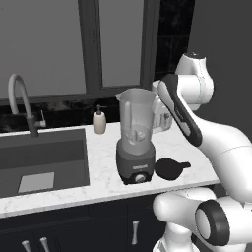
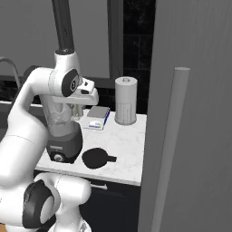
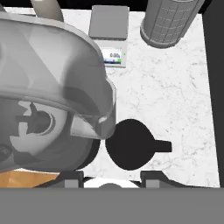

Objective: Close the lid blender by securely placing the lid on top.

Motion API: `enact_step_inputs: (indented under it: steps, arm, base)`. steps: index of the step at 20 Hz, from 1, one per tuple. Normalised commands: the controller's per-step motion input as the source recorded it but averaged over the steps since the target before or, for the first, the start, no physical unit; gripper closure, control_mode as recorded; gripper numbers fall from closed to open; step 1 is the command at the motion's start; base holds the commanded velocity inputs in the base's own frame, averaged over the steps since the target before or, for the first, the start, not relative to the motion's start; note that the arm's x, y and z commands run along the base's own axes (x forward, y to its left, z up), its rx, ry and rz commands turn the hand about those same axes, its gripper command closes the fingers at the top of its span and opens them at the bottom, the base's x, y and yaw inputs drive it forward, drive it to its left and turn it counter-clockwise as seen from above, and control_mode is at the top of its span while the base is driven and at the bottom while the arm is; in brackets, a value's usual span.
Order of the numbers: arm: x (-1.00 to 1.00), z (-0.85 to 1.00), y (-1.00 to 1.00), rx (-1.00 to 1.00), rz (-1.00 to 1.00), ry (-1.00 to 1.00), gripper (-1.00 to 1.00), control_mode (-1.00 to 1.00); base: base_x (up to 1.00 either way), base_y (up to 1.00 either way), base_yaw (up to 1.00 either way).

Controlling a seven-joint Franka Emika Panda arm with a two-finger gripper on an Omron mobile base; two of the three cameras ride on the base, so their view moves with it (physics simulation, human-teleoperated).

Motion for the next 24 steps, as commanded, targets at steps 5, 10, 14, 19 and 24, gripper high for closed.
enact_step_inputs:
  steps: [5,10,14,19,24]
  arm:
    - [-0.07,0.0,0.01,-0.01,0.0,0.01,-1.0,-1.0]
    - [-0.16,-0.11,-0.39,0.04,0.01,-0.01,-1.0,-1.0]
    - [-0.17,-0.41,-0.71,0.0,-0.18,-0.03,-1.0,-1.0]
    - [0.0,-0.9,-0.5,0.04,-0.62,0.22,-1.0,-1.0]
    - [-0.1,-0.89,-0.39,0.28,-0.66,0.32,-1.0,-1.0]
  base:
    - [0.0,0.0,0.0]
    - [0.0,0.0,0.0]
    - [0.0,0.0,0.0]
    - [0.0,0.0,0.0]
    - [0.0,0.0,0.0]
